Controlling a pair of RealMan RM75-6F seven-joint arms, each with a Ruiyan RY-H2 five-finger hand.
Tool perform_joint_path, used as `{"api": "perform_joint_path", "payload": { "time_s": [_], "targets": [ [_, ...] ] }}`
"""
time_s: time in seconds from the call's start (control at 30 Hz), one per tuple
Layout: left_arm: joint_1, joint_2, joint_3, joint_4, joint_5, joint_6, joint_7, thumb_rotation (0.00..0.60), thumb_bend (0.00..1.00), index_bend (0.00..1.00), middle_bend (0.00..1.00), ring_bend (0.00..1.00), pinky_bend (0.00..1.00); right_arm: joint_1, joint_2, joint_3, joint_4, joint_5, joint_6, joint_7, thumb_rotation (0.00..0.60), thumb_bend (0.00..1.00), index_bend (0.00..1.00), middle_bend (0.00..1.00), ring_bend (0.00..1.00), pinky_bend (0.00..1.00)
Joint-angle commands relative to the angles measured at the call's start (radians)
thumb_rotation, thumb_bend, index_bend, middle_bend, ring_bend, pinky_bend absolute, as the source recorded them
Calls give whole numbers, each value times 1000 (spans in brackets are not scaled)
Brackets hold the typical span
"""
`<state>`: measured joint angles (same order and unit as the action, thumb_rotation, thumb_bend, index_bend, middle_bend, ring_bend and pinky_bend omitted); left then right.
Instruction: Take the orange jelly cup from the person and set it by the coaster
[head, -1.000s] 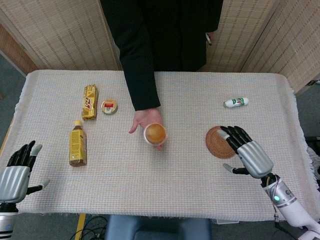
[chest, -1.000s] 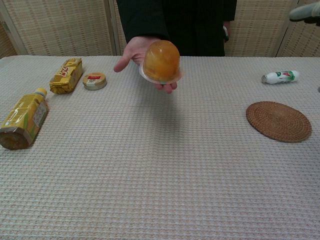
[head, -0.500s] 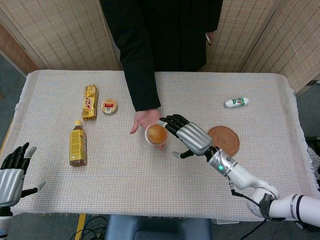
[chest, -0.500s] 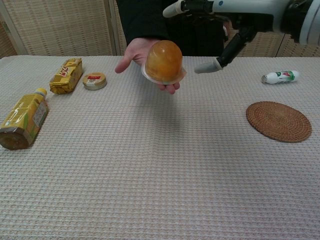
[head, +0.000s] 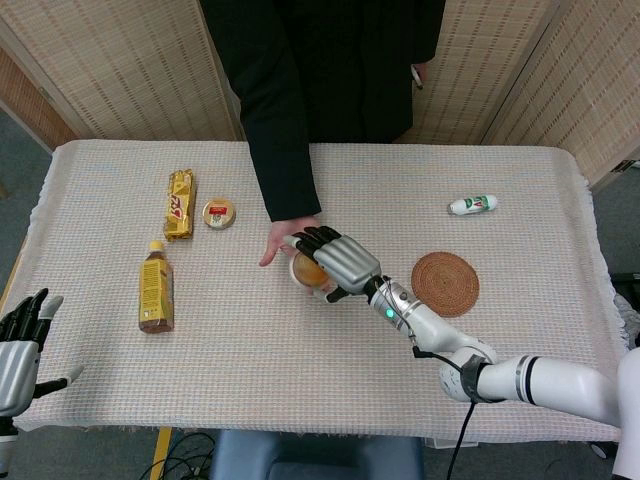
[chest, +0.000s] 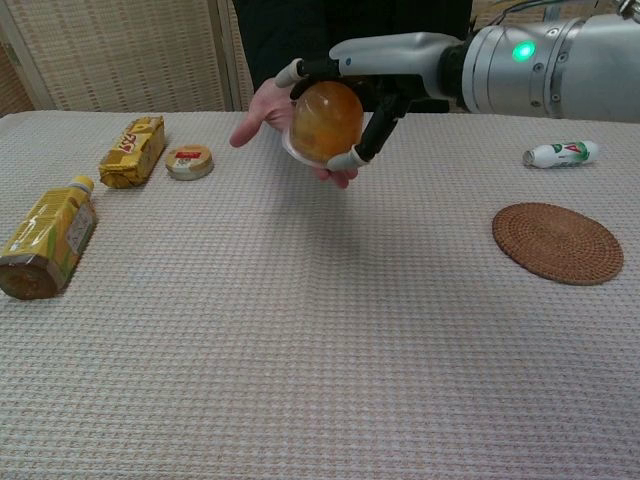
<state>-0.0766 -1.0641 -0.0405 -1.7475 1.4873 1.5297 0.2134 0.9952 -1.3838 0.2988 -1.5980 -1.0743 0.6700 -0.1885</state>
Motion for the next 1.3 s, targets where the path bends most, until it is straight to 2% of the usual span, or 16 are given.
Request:
{"api": "perform_joint_path", "payload": {
  "time_s": [0.03,0.1,0.23,0.33,0.6,0.8,0.9,1.1,1.3],
  "targets": [
    [1,-1,0,2,1,0,-1,600,143,33,0,0,162,16,-29,-9,28,25,38,-37,600,373,159,182,96,285],
    [2,-2,1,4,2,0,-3,600,143,33,0,0,162,14,-42,-12,36,19,75,-52,600,426,284,266,183,418],
    [3,-4,0,8,-2,-2,-4,600,143,35,0,0,162,0,-54,-12,39,-4,132,-44,600,494,473,376,314,604],
    [0,-7,-2,8,-3,-6,-4,600,143,37,0,0,162,-8,-52,-18,36,-19,154,-40,600,513,507,399,353,661],
    [-5,-9,-6,6,-2,-13,1,600,143,37,0,0,162,-56,0,-22,-21,-88,223,17,600,519,543,421,390,708],
    [-9,-8,-7,4,3,-16,3,600,143,37,0,0,162,-132,120,-34,-98,-148,289,73,600,520,553,433,409,717],
    [-10,-9,-7,2,4,-17,6,600,143,37,0,0,162,-170,175,-50,-102,-160,305,99,600,519,559,437,416,717],
    [-14,-17,-5,-3,7,-24,18,600,143,37,0,0,162,-201,188,-103,-23,-142,252,121,600,520,560,437,419,718],
    [-16,-18,-4,-11,10,-26,29,600,143,37,0,0,162,-187,73,-150,139,-117,159,134,600,520,560,437,419,717]
  ]
}}
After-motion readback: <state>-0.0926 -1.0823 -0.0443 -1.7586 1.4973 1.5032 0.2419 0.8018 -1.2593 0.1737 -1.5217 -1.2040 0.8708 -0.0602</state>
